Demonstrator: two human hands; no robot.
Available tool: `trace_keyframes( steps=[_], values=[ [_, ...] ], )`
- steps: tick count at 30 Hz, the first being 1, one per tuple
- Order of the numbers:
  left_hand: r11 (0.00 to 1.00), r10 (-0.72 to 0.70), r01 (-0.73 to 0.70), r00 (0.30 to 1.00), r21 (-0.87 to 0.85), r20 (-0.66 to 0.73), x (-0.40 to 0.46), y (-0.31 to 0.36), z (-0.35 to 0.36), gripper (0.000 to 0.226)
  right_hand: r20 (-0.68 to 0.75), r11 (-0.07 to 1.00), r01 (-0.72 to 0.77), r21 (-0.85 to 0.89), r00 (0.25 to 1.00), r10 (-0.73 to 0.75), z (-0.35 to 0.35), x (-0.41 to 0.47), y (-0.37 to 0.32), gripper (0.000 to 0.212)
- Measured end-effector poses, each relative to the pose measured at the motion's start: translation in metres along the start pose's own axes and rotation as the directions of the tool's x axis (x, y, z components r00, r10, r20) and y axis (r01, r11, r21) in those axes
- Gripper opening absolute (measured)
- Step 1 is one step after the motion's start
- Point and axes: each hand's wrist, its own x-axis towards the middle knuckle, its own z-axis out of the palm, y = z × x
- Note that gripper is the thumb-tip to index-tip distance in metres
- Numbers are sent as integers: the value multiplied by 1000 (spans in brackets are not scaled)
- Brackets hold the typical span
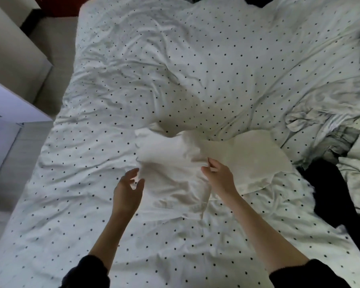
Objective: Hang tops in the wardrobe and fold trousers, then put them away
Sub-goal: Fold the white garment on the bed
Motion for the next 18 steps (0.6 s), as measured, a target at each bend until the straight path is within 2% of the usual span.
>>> trace_keyframes(
  steps=[1,2,3,4,6,8,10,14,18],
  values=[
    [998,45,-45,999,49,-2,1,-5,0,46,-137,991,-7,-137,990,-12,4,1,-1,34],
    [985,122,-123,992,121,21,2,-7,1,54,-251,980,-12,-199,967,-39,9,-2,-4,39],
    [952,213,-223,975,212,66,3,-8,3,62,-318,978,32,-208,943,-98,15,-6,-7,43],
    [895,300,-325,945,304,127,3,-9,6,69,-334,964,137,-227,919,-209,21,-10,-9,46],
    [735,458,-516,856,439,239,6,-9,15,72,-215,846,362,-392,858,-466,37,-14,-3,52],
    [548,566,-635,761,544,318,15,-6,25,63,-5,695,484,-531,819,-574,46,-7,7,57],
    [452,579,-651,734,609,354,33,-6,40,64,98,659,477,-581,845,-526,55,17,17,57],
    [394,552,-580,770,713,321,73,-36,55,70,202,556,472,-684,856,-477,80,64,37,59],
    [302,594,-577,737,759,323,110,-86,74,75,202,544,486,-684,843,-499,127,98,70,61]
  ],
)
